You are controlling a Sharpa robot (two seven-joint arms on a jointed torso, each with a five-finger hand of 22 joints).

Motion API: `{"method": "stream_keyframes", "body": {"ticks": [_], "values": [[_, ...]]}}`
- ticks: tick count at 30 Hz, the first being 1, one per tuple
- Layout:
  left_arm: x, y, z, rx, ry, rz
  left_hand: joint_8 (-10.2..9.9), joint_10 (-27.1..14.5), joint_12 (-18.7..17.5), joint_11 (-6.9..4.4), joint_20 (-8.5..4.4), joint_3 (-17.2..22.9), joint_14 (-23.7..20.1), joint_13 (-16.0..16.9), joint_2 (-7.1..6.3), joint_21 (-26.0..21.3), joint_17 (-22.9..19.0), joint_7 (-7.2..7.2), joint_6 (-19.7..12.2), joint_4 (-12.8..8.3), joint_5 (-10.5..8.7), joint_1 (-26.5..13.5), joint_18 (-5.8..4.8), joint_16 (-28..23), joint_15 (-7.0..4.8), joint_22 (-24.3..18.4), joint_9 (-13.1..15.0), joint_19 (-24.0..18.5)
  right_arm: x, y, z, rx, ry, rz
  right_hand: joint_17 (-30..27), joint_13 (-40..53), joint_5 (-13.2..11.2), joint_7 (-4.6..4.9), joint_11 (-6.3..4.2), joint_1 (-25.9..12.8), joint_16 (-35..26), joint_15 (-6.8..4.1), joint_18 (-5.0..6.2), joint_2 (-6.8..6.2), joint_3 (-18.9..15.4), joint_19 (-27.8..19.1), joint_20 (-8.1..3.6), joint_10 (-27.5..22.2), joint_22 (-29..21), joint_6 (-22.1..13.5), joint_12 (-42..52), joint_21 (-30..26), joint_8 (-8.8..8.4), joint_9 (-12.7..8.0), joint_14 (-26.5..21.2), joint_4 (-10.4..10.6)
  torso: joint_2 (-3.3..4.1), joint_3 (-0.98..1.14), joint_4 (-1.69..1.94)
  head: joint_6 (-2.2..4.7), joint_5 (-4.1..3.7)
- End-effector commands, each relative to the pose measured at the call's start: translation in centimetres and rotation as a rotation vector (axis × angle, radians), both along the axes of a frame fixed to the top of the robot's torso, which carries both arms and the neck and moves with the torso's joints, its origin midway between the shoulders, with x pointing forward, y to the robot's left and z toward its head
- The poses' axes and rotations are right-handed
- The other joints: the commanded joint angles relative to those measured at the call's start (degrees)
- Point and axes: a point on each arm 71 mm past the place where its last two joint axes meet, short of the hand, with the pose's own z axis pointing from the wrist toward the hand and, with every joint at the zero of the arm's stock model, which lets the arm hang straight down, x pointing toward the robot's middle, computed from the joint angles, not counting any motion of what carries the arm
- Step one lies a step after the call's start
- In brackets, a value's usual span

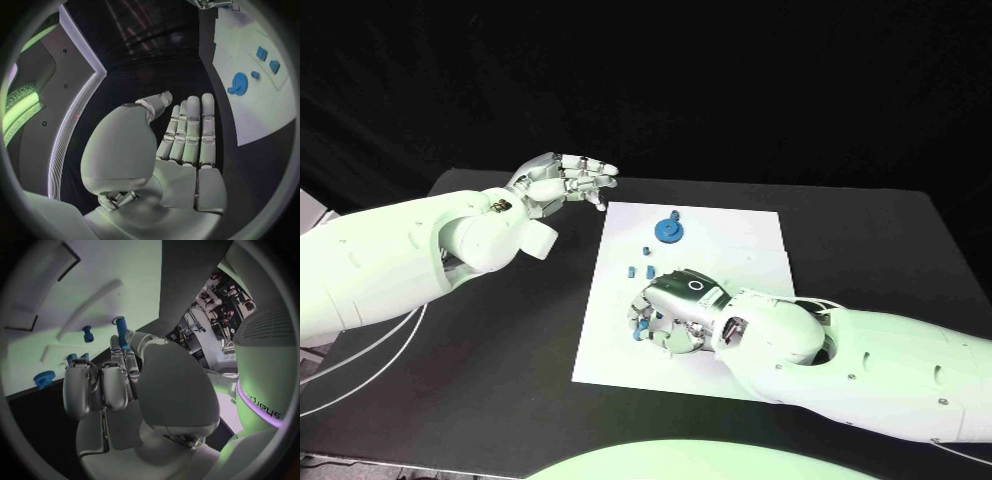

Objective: Assemble the parts on the task board

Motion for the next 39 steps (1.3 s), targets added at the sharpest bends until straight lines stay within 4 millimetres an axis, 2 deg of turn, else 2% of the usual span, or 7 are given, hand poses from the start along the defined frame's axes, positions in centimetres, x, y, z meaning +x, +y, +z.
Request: {"method": "stream_keyframes", "body": {"ticks": [1, 22, 27, 31, 35, 36, 39], "values": [[-0.04, -0.14, 0.08, -0.014, 0.0, -0.013, 0.26, -0.42, 0.34, 0.02, -0.06, -0.25, -0.08, -0.05, 0.36, -0.39, -0.05, -0.16, -0.23, -0.04, -0.07, 0.08, 0.81, -0.2, 0.14, -0.09, -0.06, 0.32, -0.03, -0.08, -0.33, -0.058, -0.015, 0.008, -0.02, 0.09, 0.15, 0.2, -3.72, -0.1, 0.08, -0.39, -1.09, 0.53, 0.65, 2.91, -0.22, 4.08, 9.83, -0.05, 0.19, -0.09, 0.16, 0.05, 1.18, -0.38, 0.0, -0.01, 0.03, -0.03, -0.03], [-0.05, -0.08, 0.08, -0.013, 0.001, -0.013, 0.26, -0.42, 0.34, 0.02, -0.06, -0.25, -0.08, -0.05, 0.36, -0.39, -0.05, -0.16, -0.23, -0.04, -0.07, 0.08, 0.81, -0.2, 0.14, -0.09, -0.06, 0.32, -0.03, 0.27, -0.59, -0.083, -0.03, 0.017, -0.23, 0.14, 0.1, 0.21, -3.67, -0.59, -0.01, -0.34, -1.04, 0.39, 0.8, 2.84, -0.18, 4.11, 9.76, -0.2, -0.1, -0.34, 0.3, 0.31, 1.12, -0.65, -0.01, -0.04, 0.01, 0.14, -0.11], [-0.06, -0.09, 0.07, -0.013, 0.002, -0.014, 0.26, -0.42, 0.34, 0.02, -0.06, -0.25, -0.08, -0.05, 0.36, -0.39, -0.05, -0.16, -0.23, -0.04, -0.07, 0.08, 0.81, -0.2, 0.14, -0.09, -0.06, 0.32, -0.05, 0.48, -0.82, -0.057, -0.003, 0.035, -0.92, -0.38, -0.07, 1.13, -2.53, -3.1, -0.31, 0.6, -0.78, -1.37, 0.48, 2.35, 0.43, 1.09, 9.14, -3.02, -2.52, -2.04, -1.27, -0.02, 0.91, -1.03, -0.01, -0.06, 0.02, 0.25, -0.11], [-0.07, -0.05, 0.06, -0.012, 0.004, -0.015, 0.26, -0.42, 0.34, 0.02, -0.06, -0.25, -0.08, -0.05, 0.36, -0.39, -0.05, -0.16, -0.23, -0.04, -0.07, 0.08, 0.81, -0.2, 0.14, -0.09, -0.06, 0.32, -0.06, 0.53, -0.89, -0.039, 0.005, 0.04, -1.85, -0.78, -0.14, 1.32, -2.01, -4.87, -0.72, 1.01, -0.41, -3.09, -0.48, 1.81, 0.86, -0.61, 8.37, -4.48, -3.49, -4.0, -2.43, -0.53, 0.63, -0.82, -0.01, -0.04, 0.04, 0.23, -0.12], [-0.08, 0.01, 0.05, -0.011, 0.006, -0.015, 0.26, -0.42, 0.34, 0.02, -0.06, -0.25, -0.08, -0.05, 0.36, -0.39, -0.05, -0.16, -0.23, -0.04, -0.07, 0.08, 0.81, -0.2, 0.14, -0.09, -0.06, 0.32, 0.05, 0.41, -0.88, -0.026, 0.001, 0.032, -2.44, -1.21, -0.12, 1.45, -1.63, -5.5, -1.0, 1.31, -0.19, -3.72, -0.91, 1.5, 1.17, -2.6, 7.88, -5.11, -3.61, -5.22, -3.07, -0.84, 0.44, -0.9, -0.01, -0.05, 0.04, 0.19, -0.18], [-0.09, 0.02, 0.05, -0.011, 0.006, -0.015, 0.26, -0.42, 0.34, 0.02, -0.06, -0.25, -0.08, -0.05, 0.36, -0.39, -0.05, -0.16, -0.23, -0.04, -0.07, 0.08, 0.81, -0.2, 0.14, -0.09, -0.06, 0.32, 0.09, 0.35, -0.88, -0.024, -0.001, 0.029, -2.93, -1.42, 3.16, 1.61, -1.34, -5.57, -1.25, 1.56, 0.01, -3.89, -0.76, 1.21, 1.37, -4.1, 7.41, -5.25, -3.49, -6.38, -3.31, -0.97, 0.28, -1.03, 0.0, -0.04, 0.04, 0.2, -0.17], [-0.1, 0.08, 0.04, -0.01, 0.007, -0.014, 0.26, -0.42, 0.34, 0.02, -0.06, -0.25, -0.08, -0.05, 0.36, -0.39, -0.05, -0.16, -0.23, -0.04, -0.07, 0.08, 0.81, -0.2, 0.14, -0.09, -0.06, 0.32, 0.18, 0.21, -0.86, -0.018, -0.006, 0.022, -3.22, -1.54, 3.41, 1.73, -1.0, -5.73, -1.37, 1.83, 0.37, -4.15, -1.15, 0.7, 1.64, -6.19, 6.58, -5.49, -3.44, -8.38, -3.67, -1.15, 0.2, -1.33, -0.02, -0.03, 0.0, 0.2, -0.18]]}}
